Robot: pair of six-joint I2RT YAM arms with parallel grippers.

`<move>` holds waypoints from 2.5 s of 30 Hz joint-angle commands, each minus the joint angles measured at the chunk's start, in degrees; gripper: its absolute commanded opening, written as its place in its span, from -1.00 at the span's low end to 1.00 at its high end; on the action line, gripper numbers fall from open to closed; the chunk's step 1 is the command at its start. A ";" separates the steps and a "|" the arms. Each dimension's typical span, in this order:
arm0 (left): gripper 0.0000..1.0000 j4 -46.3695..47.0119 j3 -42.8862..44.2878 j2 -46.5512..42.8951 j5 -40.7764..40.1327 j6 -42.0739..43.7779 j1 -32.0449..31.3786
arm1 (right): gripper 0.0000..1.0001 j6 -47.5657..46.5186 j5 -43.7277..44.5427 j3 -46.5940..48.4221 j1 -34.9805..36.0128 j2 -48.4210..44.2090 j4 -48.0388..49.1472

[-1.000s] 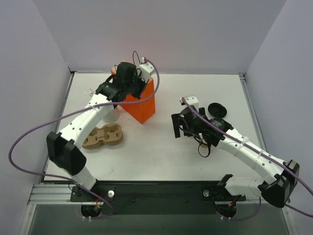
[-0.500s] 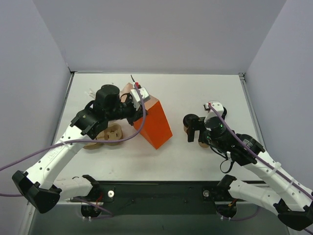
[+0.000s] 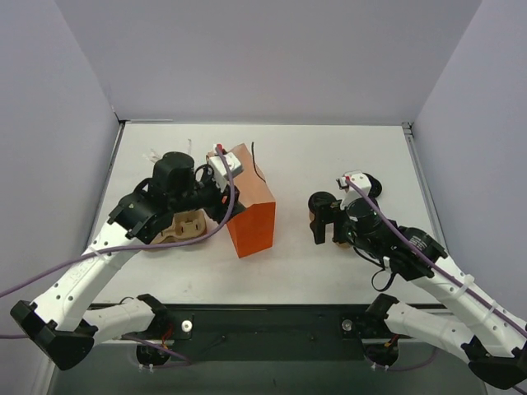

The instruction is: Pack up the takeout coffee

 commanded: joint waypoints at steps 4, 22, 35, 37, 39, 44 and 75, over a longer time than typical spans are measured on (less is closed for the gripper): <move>0.32 -3.80 4.61 -2.55 -18.96 -14.15 -0.05 | 0.78 -5.14 -0.71 3.96 -0.16 3.29 4.94; 0.15 -9.96 10.58 0.18 -30.41 -24.62 0.21 | 0.74 -7.43 -7.04 1.06 -0.34 14.28 12.59; 0.30 -14.80 11.21 0.87 -37.61 -25.76 0.21 | 0.74 -5.85 -8.79 1.32 -0.25 12.17 11.89; 0.29 -14.18 10.50 1.31 -37.26 -26.29 0.30 | 0.74 -5.85 -8.97 1.50 -0.25 12.08 11.71; 0.28 -13.74 9.01 1.67 -38.92 -27.34 0.30 | 0.74 -5.68 -8.97 1.59 -0.34 11.91 11.45; 0.08 -11.46 5.58 3.16 -35.42 -27.61 1.44 | 0.74 -5.50 -8.53 0.88 -0.25 10.59 10.66; 0.03 -2.22 7.68 7.83 -19.03 -12.75 5.22 | 0.73 -3.04 -5.46 3.08 -0.25 5.76 5.29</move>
